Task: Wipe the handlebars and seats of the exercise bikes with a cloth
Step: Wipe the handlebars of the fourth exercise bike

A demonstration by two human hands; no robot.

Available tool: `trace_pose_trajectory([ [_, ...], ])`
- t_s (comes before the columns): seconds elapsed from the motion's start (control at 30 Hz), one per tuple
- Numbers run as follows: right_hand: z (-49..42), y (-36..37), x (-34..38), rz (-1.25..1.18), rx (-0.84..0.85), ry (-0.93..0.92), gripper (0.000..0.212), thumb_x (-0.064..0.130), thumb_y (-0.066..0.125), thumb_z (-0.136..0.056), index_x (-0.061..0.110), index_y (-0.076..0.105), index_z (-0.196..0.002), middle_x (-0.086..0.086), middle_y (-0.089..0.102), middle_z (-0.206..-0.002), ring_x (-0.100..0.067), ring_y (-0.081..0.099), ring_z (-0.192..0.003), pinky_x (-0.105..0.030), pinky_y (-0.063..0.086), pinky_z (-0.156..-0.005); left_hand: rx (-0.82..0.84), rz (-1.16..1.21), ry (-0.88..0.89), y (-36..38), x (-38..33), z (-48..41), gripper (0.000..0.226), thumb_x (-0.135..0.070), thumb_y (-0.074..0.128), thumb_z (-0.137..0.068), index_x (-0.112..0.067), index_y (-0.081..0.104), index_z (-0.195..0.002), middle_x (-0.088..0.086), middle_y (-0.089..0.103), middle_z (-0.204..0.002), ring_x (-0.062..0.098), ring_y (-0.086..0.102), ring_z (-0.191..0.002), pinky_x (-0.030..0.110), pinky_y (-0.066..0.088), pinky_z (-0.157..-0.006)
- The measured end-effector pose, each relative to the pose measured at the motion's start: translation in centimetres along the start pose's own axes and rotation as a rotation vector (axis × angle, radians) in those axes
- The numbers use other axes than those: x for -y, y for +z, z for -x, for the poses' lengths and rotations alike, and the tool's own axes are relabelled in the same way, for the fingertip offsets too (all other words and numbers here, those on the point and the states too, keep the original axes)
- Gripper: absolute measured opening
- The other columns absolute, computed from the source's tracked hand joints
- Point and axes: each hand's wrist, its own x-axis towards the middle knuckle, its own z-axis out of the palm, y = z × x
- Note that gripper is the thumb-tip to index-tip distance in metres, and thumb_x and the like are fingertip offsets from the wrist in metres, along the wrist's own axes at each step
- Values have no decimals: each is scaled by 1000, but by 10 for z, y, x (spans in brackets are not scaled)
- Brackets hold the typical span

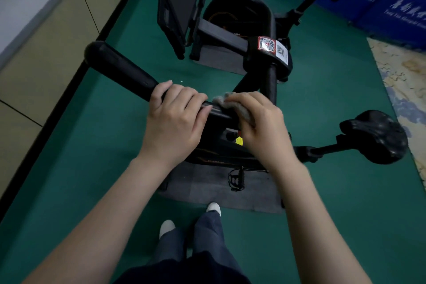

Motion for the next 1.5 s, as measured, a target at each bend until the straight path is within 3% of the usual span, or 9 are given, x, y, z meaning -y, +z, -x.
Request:
trace_pose_trajectory([
  [0.2, -21, -10, -2, -41, 179, 65, 22, 3, 56, -90, 14, 70, -103, -1, 70, -99, -17, 63, -97, -34, 49, -87, -8, 3, -11, 1, -1, 1, 26, -28, 46, -98, -13, 67, -100, 0, 66, -95, 24, 60, -95, 34, 24, -104],
  [0.33, -48, -15, -4, -40, 416, 150, 19, 10, 55, -93, 18, 68, -104, -2, 70, -94, -18, 64, -92, -27, 50, -81, -4, -1, -10, 2, -3, 0, 27, -29, 44, -98, -13, 67, -100, 0, 66, -95, 24, 60, -95, 35, 24, -103],
  [0.47, -66, -32, -18, 14, 670, 65, 17, 16, 57, -95, 18, 66, -109, 1, 70, -100, -12, 62, -96, -31, 50, -89, -10, -19, -7, 1, -3, 0, 28, -29, 43, -99, -13, 67, -99, 0, 66, -95, 23, 60, -94, 35, 23, -103],
  [0.63, -90, -34, -26, 37, 868, -2, 17, 15, 58, -92, 19, 68, -105, -4, 72, -98, -18, 65, -96, -42, 51, -90, 0, -30, -40, 1, -6, -1, 28, -29, 44, -98, -13, 67, -99, 0, 66, -95, 23, 60, -94, 34, 22, -104],
  [0.77, -103, -33, -30, 26, 1006, -50, 19, 12, 59, -91, 18, 68, -107, -3, 72, -99, -17, 66, -96, -42, 51, -91, 23, -39, -56, 0, -7, -2, 29, -30, 43, -98, -14, 67, -99, -1, 65, -96, 21, 59, -95, 33, 22, -105],
  [1.07, -87, -52, -54, 51, 864, -314, 24, 5, 58, -89, 14, 68, -109, -4, 70, -97, -18, 62, -95, -31, 46, -85, -29, -49, -196, 3, -28, -7, 28, -29, 46, -96, -12, 69, -90, -1, 66, -88, 21, 58, -95, 36, 17, -111],
  [1.27, -74, -59, -75, -50, 653, -296, 25, -3, 60, -87, 9, 69, -106, -3, 63, -103, -17, 56, -101, -18, 41, -88, -34, -49, -254, 17, -49, -9, 28, -24, 47, -96, -13, 70, -87, -2, 67, -87, 23, 59, -93, 39, 23, -109],
  [1.4, -71, -62, -90, -140, 413, -224, 24, -4, 56, -89, 9, 69, -103, -3, 64, -103, -20, 59, -99, -30, 48, -86, -52, -65, -256, 18, -48, -8, 30, -24, 45, -97, -12, 70, -86, -1, 67, -86, 23, 60, -92, 37, 24, -108],
  [1.5, -68, -60, -95, -198, 341, -200, 26, -7, 57, -86, 10, 70, -102, -3, 65, -103, -19, 60, -98, -36, 49, -85, -77, -77, -267, 20, -50, -9, 30, -22, 45, -96, -11, 70, -84, 0, 67, -84, 23, 59, -90, 37, 25, -107],
])
